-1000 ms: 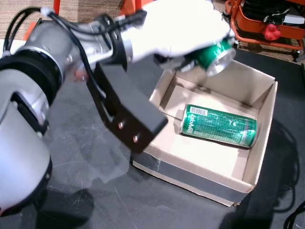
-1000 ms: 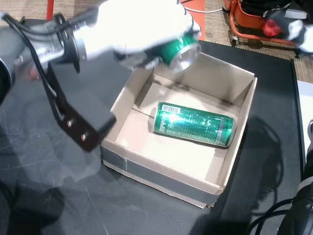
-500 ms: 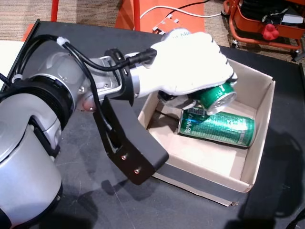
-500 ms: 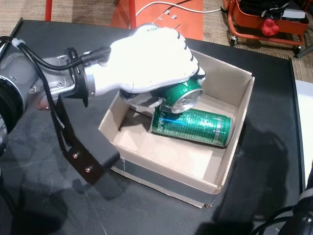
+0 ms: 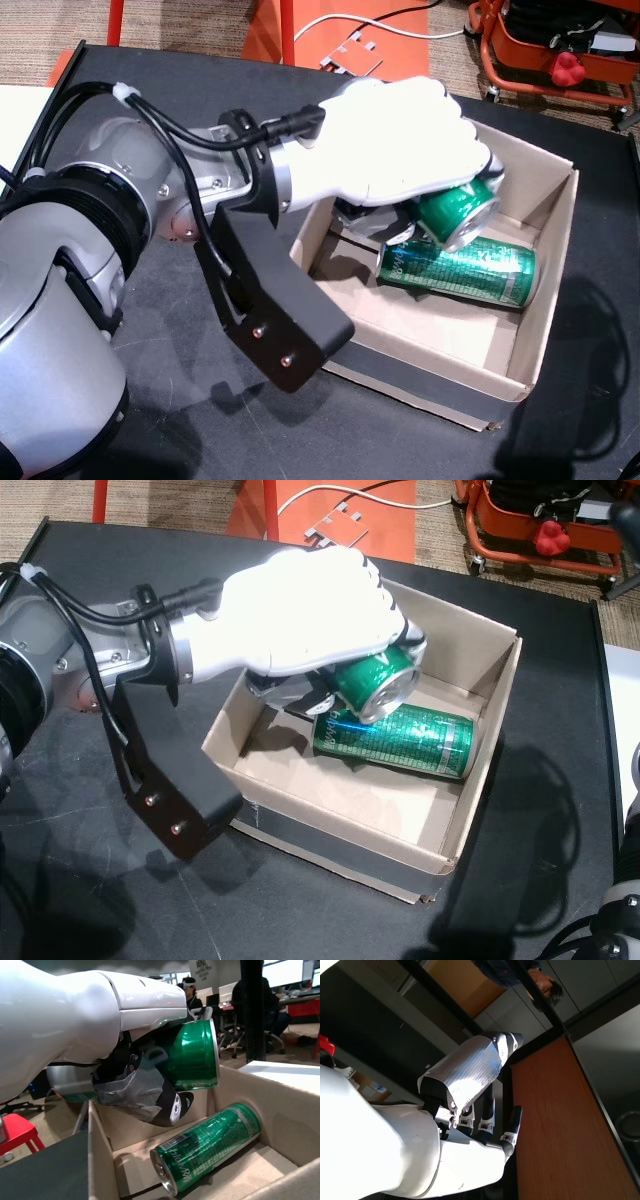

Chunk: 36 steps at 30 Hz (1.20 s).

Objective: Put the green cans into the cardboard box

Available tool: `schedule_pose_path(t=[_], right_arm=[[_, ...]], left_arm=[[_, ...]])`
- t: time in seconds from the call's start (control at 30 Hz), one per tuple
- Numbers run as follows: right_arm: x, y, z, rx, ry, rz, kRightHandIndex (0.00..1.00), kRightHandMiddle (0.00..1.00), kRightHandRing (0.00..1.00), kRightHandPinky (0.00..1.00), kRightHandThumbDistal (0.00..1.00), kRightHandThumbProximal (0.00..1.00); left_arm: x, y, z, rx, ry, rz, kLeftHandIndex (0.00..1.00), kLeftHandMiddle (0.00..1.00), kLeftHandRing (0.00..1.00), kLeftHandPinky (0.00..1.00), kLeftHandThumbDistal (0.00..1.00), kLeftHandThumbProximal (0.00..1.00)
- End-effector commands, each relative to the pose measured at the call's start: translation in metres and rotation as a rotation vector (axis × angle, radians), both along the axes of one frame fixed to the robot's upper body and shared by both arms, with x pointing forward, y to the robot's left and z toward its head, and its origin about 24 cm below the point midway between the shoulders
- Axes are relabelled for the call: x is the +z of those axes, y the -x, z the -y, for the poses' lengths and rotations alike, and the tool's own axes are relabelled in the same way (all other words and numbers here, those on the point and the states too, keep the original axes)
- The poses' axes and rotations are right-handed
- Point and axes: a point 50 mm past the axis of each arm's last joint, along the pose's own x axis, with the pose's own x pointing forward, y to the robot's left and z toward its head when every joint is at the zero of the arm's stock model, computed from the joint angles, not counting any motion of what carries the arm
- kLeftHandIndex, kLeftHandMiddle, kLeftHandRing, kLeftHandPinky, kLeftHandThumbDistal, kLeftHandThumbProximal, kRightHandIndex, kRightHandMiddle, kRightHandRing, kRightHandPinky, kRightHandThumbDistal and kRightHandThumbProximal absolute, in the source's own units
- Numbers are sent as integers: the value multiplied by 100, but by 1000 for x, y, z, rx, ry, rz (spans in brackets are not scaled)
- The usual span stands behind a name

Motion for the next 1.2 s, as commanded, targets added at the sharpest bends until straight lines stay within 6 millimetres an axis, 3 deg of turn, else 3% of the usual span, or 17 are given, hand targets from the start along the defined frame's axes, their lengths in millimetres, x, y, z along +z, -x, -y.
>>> schedule_pose_path(t=[0.0, 0.2, 0.3, 0.83, 0.93, 1.13, 1.17], right_arm=[[0, -1, -2, 10, -3, -7, 48, 28, 41, 72, 100, 88], [1, -3, -4, 18, 3, 9, 49, 30, 42, 73, 100, 89], [1, -4, -4, 30, 12, 13, 50, 33, 44, 74, 100, 89], [2, -9, -6, 65, 11, 10, 53, 34, 43, 74, 100, 90], [1, -10, -6, 78, 9, 3, 53, 33, 42, 74, 100, 87], [1, -10, -4, 87, 10, -15, 47, 33, 42, 73, 100, 85], [0, -11, -4, 84, 9, -19, 50, 33, 42, 74, 100, 86]], left_arm=[[-4, 0, -4, 6, -15, -13, 75, 70, 76, 76, 75, 23], [-3, 0, -5, -4, -10, 23, 88, 88, 94, 86, 94, 33], [-2, -1, -5, -2, -10, 39, 92, 90, 96, 89, 100, 36], [-1, -2, -8, 0, -7, 84, 90, 86, 94, 89, 100, 31], [-1, -2, -8, 2, 0, 83, 90, 86, 94, 89, 100, 29], [12, -9, -16, 55, 39, 89, 92, 87, 97, 89, 97, 33], [15, -10, -19, 70, 55, 83, 92, 87, 98, 90, 94, 33]])
